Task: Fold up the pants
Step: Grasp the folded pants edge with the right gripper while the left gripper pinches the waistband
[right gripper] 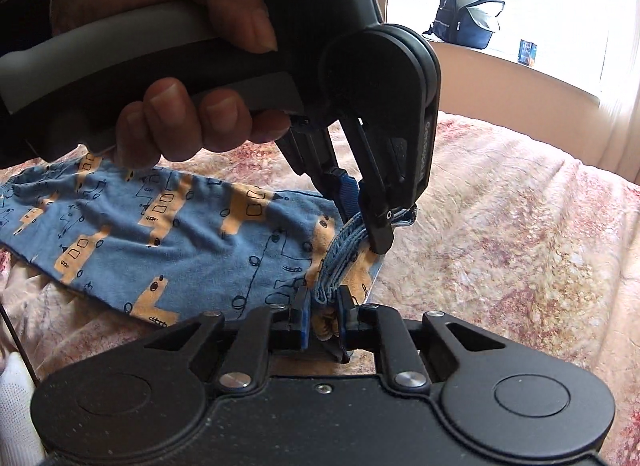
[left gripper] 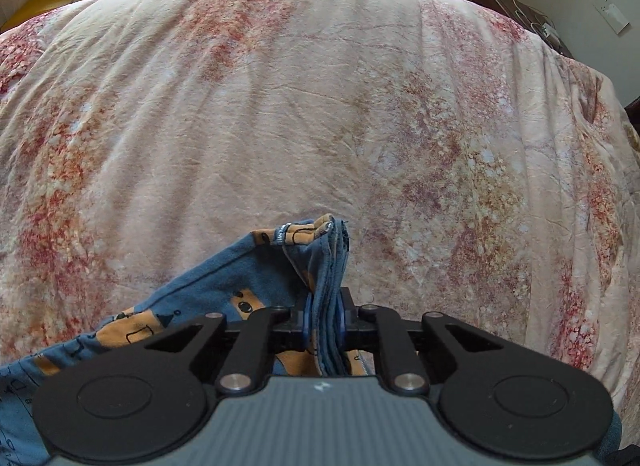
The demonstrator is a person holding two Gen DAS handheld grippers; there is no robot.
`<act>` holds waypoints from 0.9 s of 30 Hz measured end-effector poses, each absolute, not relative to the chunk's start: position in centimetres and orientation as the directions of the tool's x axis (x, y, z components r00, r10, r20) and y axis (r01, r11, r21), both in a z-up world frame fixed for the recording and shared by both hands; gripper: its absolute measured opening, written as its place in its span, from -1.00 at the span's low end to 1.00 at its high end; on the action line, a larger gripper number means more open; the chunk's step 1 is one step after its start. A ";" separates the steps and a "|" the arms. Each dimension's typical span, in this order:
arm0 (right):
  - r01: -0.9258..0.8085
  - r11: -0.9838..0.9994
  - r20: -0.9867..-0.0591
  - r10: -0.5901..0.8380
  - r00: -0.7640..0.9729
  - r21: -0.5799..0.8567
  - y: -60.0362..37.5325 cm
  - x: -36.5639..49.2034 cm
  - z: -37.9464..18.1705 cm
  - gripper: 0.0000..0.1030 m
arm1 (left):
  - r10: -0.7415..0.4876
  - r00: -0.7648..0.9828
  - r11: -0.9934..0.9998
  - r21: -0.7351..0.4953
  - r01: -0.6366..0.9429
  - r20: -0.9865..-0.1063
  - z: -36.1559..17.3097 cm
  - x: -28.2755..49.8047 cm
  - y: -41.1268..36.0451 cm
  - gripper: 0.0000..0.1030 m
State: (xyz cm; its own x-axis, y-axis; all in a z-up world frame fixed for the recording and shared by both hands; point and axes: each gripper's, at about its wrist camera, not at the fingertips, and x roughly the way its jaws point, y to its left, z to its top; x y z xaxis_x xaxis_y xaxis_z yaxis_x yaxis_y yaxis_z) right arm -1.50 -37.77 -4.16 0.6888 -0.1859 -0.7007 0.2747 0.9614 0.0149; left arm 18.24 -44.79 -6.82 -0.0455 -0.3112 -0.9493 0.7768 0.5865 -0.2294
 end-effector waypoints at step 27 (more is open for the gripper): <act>-0.073 0.997 -0.688 0.025 0.725 -0.040 -20.0 6.1 -2.4 -0.74 | -0.645 0.013 0.632 -0.523 0.571 -0.764 -7.5 24.2 -15.9 -0.80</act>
